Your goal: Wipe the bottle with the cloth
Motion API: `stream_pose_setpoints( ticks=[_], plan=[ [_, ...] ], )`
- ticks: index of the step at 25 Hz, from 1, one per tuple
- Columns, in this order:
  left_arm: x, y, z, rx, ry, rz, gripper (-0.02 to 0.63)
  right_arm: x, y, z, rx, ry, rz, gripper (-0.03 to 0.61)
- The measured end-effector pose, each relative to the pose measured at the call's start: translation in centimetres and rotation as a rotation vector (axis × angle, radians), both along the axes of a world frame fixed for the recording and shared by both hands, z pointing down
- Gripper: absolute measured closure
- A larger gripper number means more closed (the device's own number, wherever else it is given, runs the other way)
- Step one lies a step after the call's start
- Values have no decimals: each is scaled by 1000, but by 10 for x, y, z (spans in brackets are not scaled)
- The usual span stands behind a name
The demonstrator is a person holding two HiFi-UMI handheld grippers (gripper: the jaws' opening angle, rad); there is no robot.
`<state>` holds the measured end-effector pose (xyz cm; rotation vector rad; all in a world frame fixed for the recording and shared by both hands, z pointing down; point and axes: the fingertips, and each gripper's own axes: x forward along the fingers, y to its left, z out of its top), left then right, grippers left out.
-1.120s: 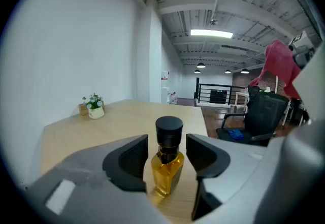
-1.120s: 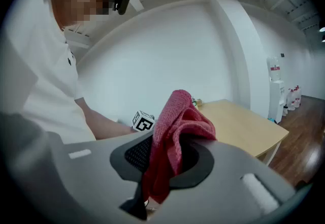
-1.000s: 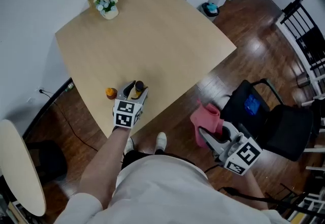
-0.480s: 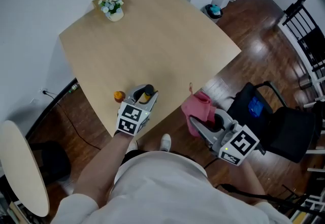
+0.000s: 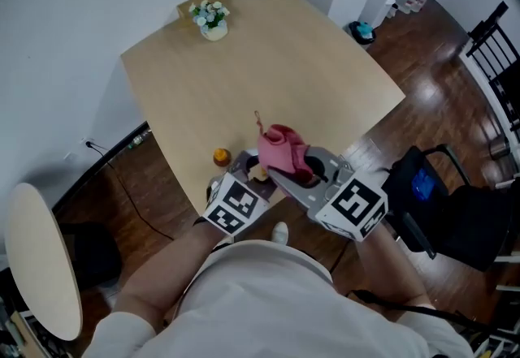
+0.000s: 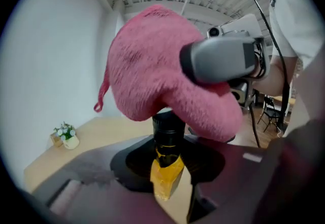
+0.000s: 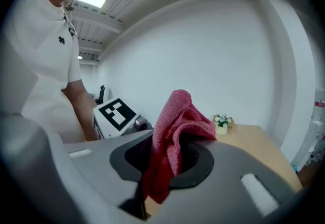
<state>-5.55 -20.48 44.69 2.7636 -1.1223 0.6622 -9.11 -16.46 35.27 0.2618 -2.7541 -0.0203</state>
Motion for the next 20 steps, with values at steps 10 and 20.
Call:
stream_pose_setpoints(
  ticks=[10,20],
  plan=[
    [-27,1,-30,13,41,21,462,27,-25,-7,-23,-103,214,502],
    [-16,-5,-100,-13,222,77,462,44,-36,0,-93,-265,316,502]
  ],
)
